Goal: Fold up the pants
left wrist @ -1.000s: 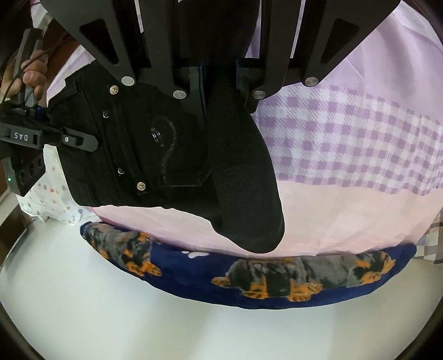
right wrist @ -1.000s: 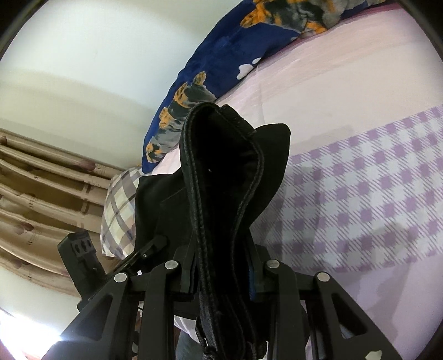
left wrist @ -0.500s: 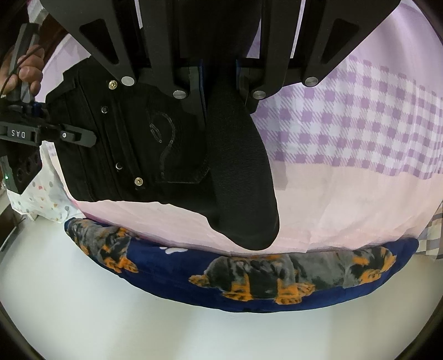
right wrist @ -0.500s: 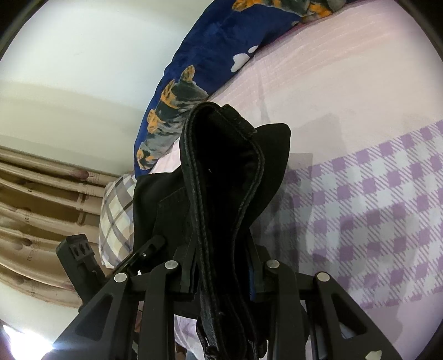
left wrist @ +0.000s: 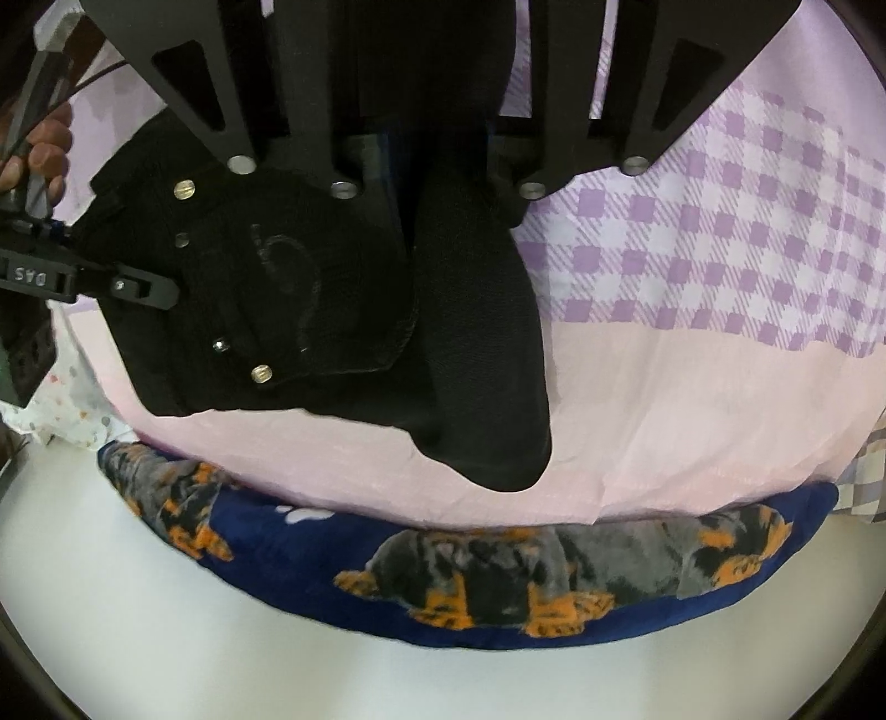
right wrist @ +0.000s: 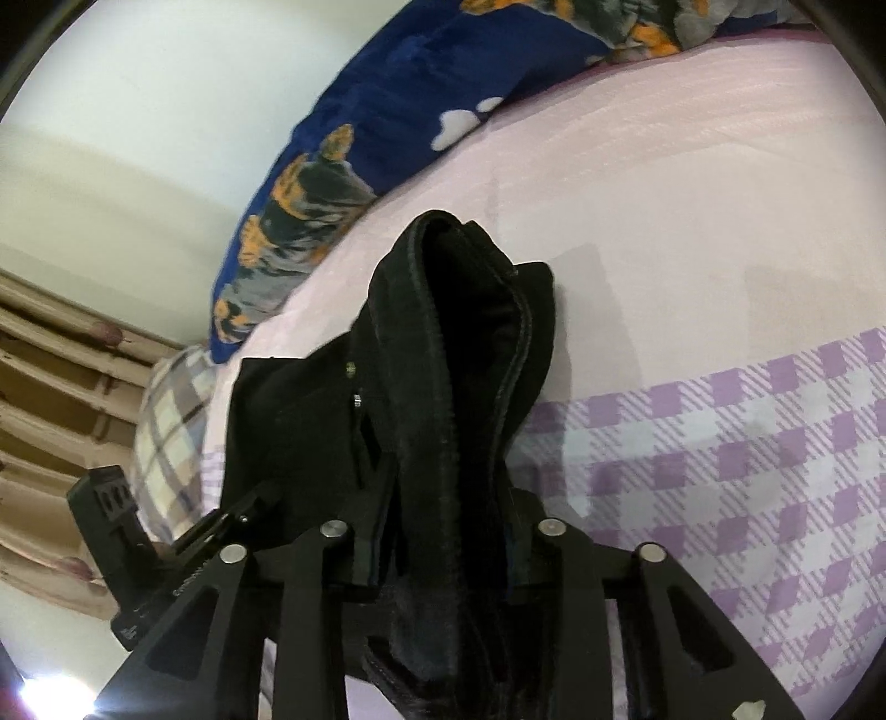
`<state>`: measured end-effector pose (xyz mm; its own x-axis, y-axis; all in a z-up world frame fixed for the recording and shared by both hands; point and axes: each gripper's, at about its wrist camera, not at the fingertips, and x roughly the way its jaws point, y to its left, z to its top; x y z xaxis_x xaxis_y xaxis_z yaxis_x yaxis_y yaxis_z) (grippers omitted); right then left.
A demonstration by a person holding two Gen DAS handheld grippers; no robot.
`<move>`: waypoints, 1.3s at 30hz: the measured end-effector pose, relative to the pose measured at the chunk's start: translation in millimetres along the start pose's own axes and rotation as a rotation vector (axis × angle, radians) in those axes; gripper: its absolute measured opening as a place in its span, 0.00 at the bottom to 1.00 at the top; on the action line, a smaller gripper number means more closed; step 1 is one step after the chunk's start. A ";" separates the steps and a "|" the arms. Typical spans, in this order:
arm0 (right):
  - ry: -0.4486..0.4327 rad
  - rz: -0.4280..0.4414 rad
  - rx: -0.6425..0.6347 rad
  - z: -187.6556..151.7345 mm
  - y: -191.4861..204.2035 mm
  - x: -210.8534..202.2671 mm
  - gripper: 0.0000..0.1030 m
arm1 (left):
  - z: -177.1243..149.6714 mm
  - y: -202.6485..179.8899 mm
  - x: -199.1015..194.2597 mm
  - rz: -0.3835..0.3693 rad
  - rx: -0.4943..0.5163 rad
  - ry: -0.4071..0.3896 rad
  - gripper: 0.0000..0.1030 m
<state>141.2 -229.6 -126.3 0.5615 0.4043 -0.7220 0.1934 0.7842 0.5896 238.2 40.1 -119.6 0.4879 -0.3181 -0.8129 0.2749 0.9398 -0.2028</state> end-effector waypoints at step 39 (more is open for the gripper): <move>-0.258 -0.302 -0.210 -101.4 34.9 -73.6 0.59 | -98.5 -22.1 -82.9 0.197 -0.051 -0.089 0.48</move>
<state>25.0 -184.3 -89.3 0.6926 0.0327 -0.7205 0.2268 0.9384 0.2606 110.1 58.0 -101.5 0.5995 -0.1355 -0.7888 0.1258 0.9893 -0.0744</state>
